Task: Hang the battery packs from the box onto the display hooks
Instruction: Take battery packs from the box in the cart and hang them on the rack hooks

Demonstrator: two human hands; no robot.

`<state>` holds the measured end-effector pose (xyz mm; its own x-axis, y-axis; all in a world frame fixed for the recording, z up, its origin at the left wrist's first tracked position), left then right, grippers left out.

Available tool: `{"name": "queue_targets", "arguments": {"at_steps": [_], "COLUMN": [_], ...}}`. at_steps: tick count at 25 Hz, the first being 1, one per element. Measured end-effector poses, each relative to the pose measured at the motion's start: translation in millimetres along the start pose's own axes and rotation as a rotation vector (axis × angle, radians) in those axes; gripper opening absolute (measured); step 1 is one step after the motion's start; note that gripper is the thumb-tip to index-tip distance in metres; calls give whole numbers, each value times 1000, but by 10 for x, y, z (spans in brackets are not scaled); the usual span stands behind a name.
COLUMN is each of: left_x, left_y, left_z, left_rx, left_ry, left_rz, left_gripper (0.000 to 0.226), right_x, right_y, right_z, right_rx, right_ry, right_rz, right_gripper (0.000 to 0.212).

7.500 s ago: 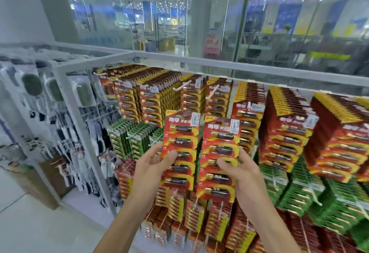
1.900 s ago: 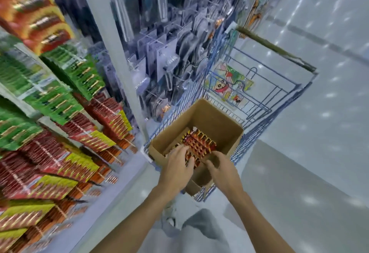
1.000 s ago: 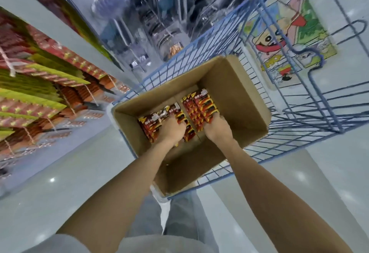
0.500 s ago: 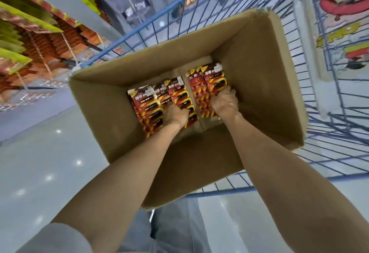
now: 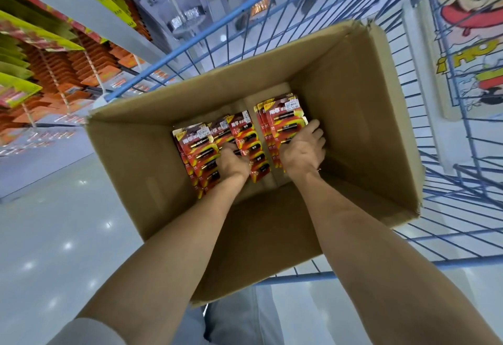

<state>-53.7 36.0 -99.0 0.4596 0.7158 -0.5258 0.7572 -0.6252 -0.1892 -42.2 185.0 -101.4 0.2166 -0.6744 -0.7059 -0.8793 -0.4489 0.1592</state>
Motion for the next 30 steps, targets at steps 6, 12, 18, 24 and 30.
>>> {"name": "queue_targets", "arguments": {"at_steps": [6, 12, 18, 24, 30], "left_x": [-181, -587, -1200, -1862, -2589], "left_y": [-78, -26, -37, 38, 228], "left_z": [-204, -715, -1538, -2193, -2700], "left_rx": [60, 149, 296, 442, 555], "left_ry": [77, 130, 156, 138, 123], "left_rz": [15, -131, -446, -626, -857], "left_gripper": [34, 29, 21, 25, 27], "right_x": [15, -418, -1318, -1938, -2212], "right_y": [-50, -32, -61, 217, 640], "right_z": [-64, -467, -1324, -2180, -2957], "right_rx": [-106, 36, -85, -301, -491], "right_ry": [123, 347, 441, 563, 643], "right_rz": [201, 584, 934, 1059, 1088], "right_gripper": [34, 46, 26, 35, 41]}}
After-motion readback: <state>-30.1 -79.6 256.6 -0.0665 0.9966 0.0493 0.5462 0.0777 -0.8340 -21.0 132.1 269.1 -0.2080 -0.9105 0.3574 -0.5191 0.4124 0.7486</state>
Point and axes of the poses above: each hand's wrist, its own z-axis towards the middle knuckle, its own x-axis out of the palm, y = z × x, the point moved 2 cm from there along z, towards the middle knuckle, and after that the axes turned 6 degrees about z, right-handed, at the moved point
